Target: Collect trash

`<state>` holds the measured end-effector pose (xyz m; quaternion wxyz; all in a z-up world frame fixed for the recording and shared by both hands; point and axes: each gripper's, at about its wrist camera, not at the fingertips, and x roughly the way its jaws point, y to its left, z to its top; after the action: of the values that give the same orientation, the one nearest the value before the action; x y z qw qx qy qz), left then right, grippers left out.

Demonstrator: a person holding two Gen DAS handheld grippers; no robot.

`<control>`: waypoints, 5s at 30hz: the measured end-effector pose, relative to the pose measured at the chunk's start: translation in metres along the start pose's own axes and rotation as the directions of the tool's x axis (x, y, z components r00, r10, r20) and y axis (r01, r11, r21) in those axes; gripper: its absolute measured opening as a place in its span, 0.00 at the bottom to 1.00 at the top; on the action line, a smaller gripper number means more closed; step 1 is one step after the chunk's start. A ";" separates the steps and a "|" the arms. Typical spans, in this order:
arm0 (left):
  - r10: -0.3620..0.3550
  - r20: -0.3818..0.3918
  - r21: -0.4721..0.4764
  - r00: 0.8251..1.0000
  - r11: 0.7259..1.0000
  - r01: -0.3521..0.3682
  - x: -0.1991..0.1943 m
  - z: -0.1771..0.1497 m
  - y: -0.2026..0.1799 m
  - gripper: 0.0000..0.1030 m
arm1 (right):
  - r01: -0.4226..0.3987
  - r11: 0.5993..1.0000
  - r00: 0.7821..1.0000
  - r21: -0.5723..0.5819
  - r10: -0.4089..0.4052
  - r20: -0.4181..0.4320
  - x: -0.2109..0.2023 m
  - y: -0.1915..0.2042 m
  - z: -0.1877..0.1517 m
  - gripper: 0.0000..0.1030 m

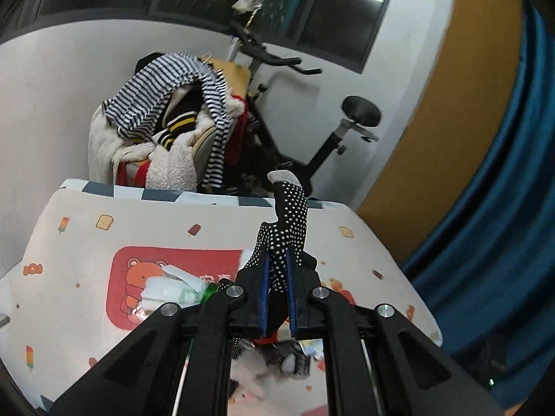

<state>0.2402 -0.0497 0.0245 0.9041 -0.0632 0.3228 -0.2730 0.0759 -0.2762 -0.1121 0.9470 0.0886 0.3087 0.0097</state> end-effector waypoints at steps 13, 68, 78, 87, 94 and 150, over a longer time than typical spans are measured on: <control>-0.048 -0.088 0.147 0.995 0.987 0.061 -0.083 -0.160 -0.053 0.09 | -0.056 0.996 0.998 -0.071 0.058 0.015 -0.053 0.016 -0.033 0.15; 0.429 -0.032 0.037 0.903 0.903 -0.428 -0.089 -0.317 0.022 0.95 | -0.222 0.958 0.947 -0.179 0.168 -0.274 0.009 0.089 -0.177 0.95; 0.441 0.034 0.016 0.897 0.897 -0.441 -0.089 -0.282 0.023 0.95 | -0.158 0.982 0.971 -0.100 0.136 -0.196 0.001 0.052 -0.133 0.95; 0.399 0.064 -0.006 0.915 0.917 -0.399 -0.091 -0.247 0.024 0.95 | -0.054 0.998 0.984 -0.038 0.047 -0.172 0.014 0.009 -0.096 0.95; 0.426 0.117 0.064 0.897 0.898 -0.435 -0.084 -0.231 0.019 0.95 | 0.019 1.000 0.988 -0.014 -0.021 -0.151 0.021 -0.015 -0.076 0.95; 0.202 -0.079 -0.224 0.976 0.951 -0.214 -0.009 -0.219 0.085 0.61 | 0.029 0.999 0.998 0.042 -0.026 -0.063 0.121 -0.021 0.004 0.41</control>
<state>0.1374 0.0408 -0.1670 0.9051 -0.1259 0.3819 -0.1385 0.1759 -0.2886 -0.1830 0.9348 0.1041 0.3394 -0.0071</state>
